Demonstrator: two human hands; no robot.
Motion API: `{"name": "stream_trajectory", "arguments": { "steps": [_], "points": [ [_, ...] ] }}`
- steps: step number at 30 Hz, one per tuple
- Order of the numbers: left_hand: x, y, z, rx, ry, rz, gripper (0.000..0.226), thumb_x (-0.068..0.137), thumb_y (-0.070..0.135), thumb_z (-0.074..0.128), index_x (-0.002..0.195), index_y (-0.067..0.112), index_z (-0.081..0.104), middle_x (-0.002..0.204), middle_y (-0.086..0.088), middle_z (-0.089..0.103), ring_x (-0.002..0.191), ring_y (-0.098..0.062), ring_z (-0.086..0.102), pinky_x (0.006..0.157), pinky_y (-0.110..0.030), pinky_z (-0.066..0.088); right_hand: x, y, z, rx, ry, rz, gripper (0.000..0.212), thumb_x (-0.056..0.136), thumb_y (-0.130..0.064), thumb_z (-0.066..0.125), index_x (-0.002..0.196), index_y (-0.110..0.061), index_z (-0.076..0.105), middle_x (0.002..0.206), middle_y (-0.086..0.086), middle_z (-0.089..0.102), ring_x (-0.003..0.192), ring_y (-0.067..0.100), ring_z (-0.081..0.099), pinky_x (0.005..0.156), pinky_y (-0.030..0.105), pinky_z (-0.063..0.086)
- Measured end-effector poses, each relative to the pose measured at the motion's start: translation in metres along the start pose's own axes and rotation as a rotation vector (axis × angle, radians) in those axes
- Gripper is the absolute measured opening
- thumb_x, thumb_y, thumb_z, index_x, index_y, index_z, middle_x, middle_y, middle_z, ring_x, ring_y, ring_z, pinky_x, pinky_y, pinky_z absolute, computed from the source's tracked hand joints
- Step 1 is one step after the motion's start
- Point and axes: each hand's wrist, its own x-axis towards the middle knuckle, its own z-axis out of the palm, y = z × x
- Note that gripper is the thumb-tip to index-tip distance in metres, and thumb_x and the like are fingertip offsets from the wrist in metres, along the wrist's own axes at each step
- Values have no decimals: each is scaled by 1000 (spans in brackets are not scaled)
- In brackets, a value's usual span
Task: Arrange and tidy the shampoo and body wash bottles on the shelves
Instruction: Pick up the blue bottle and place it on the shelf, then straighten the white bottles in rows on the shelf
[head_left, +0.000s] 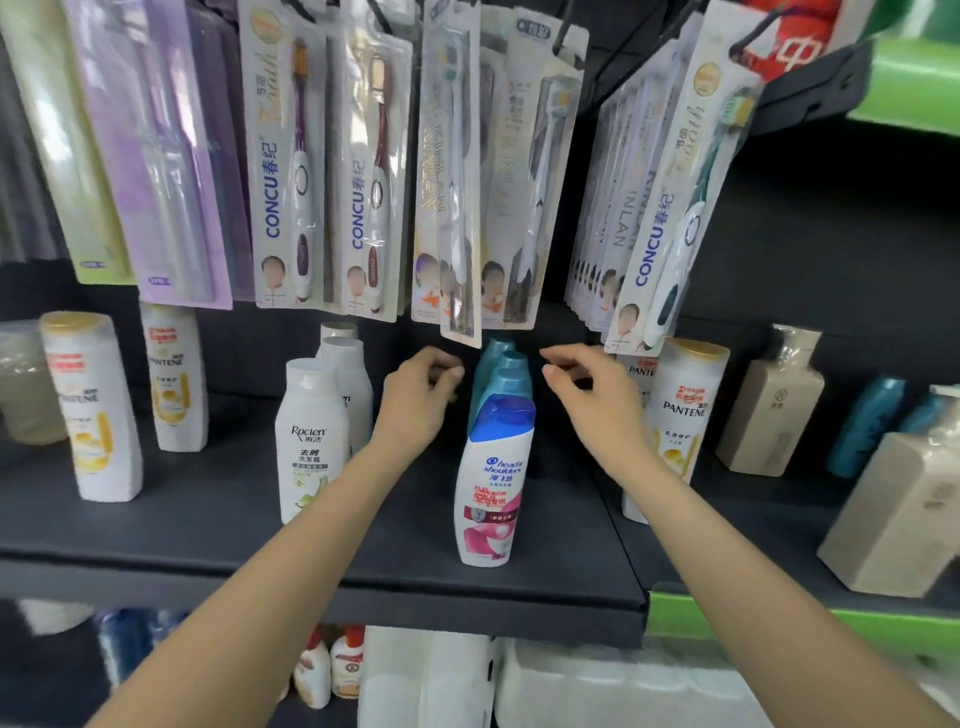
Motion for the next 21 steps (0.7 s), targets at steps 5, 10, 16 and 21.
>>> {"name": "stream_trajectory", "arguments": {
  "steps": [5, 10, 16, 21],
  "points": [
    [-36, 22, -31, 44, 36, 97, 6, 94, 20, 52, 94, 20, 58, 85, -3, 65, 77, -19, 64, 75, -32, 52, -31, -27, -1, 47, 96, -45, 19, 94, -12, 54, 105, -19, 67, 100, 1, 65, 83, 5, 55, 68, 6, 41],
    [-69, 24, -74, 86, 69, 144, 8, 94, 24, 52, 98, 21, 59, 82, 12, 60, 75, -5, 56, 64, -9, 43, -60, -63, 20, 144, 88, -8, 17, 93, -9, 53, 100, -15, 67, 101, 1, 66, 83, 5, 57, 71, 7, 42],
    [-91, -1, -134, 165, 147, 128, 19, 92, 26, 54, 107, 16, 59, 102, 2, 61, 80, -6, 56, 69, -19, 44, -93, -107, 70, 195, -34, 78, 19, 93, -9, 53, 101, -19, 68, 94, -3, 66, 88, 16, 61, 78, 24, 51],
    [-94, -28, -163, 224, 79, 67, 29, 91, 26, 57, 117, 13, 54, 110, -5, 56, 94, -17, 57, 82, -31, 48, -103, -118, 116, 120, -143, 123, 19, 94, -13, 53, 107, -18, 66, 103, 5, 66, 89, 16, 60, 78, 28, 51]
  ]
}}
